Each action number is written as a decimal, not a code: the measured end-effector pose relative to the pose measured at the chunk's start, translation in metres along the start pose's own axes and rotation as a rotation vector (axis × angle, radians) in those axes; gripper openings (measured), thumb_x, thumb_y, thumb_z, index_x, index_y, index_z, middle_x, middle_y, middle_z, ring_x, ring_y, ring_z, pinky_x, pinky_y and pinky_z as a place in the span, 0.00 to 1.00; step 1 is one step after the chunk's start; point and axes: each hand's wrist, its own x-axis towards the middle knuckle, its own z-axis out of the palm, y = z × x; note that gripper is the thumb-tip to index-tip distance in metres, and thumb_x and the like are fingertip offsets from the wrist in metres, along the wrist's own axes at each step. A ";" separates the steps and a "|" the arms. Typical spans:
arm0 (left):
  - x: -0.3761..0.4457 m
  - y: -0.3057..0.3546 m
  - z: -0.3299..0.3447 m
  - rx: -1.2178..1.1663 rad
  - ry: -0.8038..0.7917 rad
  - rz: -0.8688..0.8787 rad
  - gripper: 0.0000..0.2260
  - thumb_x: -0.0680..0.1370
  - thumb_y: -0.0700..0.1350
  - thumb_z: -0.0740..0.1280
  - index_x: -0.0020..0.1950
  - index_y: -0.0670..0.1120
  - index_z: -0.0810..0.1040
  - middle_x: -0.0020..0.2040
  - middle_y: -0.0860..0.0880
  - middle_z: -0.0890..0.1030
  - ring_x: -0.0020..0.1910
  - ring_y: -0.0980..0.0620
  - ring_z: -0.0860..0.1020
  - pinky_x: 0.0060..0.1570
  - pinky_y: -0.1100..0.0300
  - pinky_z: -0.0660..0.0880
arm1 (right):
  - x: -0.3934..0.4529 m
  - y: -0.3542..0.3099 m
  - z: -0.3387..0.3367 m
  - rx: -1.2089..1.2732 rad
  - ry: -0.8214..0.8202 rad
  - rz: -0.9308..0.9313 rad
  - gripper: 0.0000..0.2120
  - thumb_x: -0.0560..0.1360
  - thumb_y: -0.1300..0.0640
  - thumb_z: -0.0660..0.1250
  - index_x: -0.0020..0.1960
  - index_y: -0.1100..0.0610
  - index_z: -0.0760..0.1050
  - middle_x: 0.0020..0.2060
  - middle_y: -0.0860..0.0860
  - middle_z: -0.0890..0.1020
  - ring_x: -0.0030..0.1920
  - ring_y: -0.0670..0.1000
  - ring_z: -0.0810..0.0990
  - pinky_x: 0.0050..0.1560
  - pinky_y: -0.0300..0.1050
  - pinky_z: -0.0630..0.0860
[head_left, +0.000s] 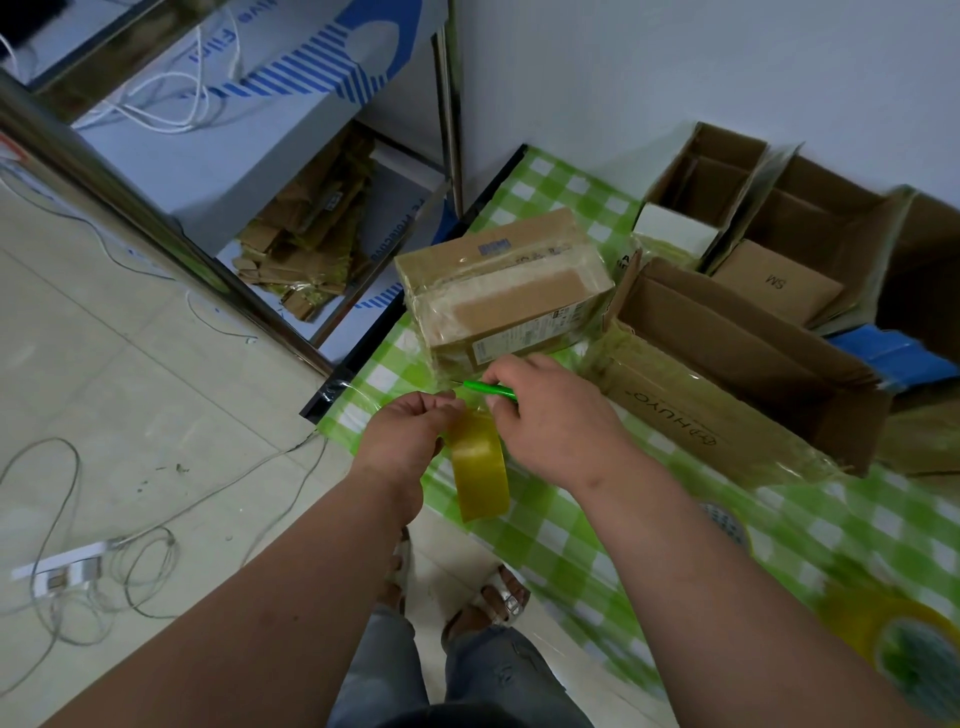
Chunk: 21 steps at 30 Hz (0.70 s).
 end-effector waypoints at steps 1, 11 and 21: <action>-0.001 0.000 0.000 0.001 -0.002 0.004 0.07 0.77 0.39 0.71 0.39 0.44 0.78 0.50 0.52 0.84 0.50 0.52 0.79 0.64 0.47 0.73 | 0.001 -0.001 0.000 -0.018 0.000 -0.002 0.09 0.80 0.49 0.60 0.59 0.46 0.72 0.48 0.47 0.72 0.43 0.54 0.76 0.39 0.47 0.71; -0.002 0.004 0.004 -0.028 -0.022 0.039 0.11 0.76 0.34 0.69 0.35 0.44 0.74 0.49 0.55 0.81 0.61 0.54 0.77 0.63 0.54 0.71 | 0.011 -0.017 -0.008 -0.211 -0.002 -0.013 0.07 0.76 0.56 0.63 0.53 0.49 0.74 0.41 0.49 0.67 0.36 0.54 0.70 0.32 0.44 0.61; -0.002 0.003 0.003 -0.037 -0.034 0.032 0.13 0.75 0.33 0.69 0.33 0.44 0.74 0.45 0.59 0.82 0.57 0.60 0.76 0.68 0.53 0.67 | 0.016 -0.020 -0.006 -0.257 0.015 -0.062 0.06 0.76 0.56 0.65 0.53 0.50 0.76 0.38 0.48 0.63 0.36 0.53 0.68 0.34 0.44 0.61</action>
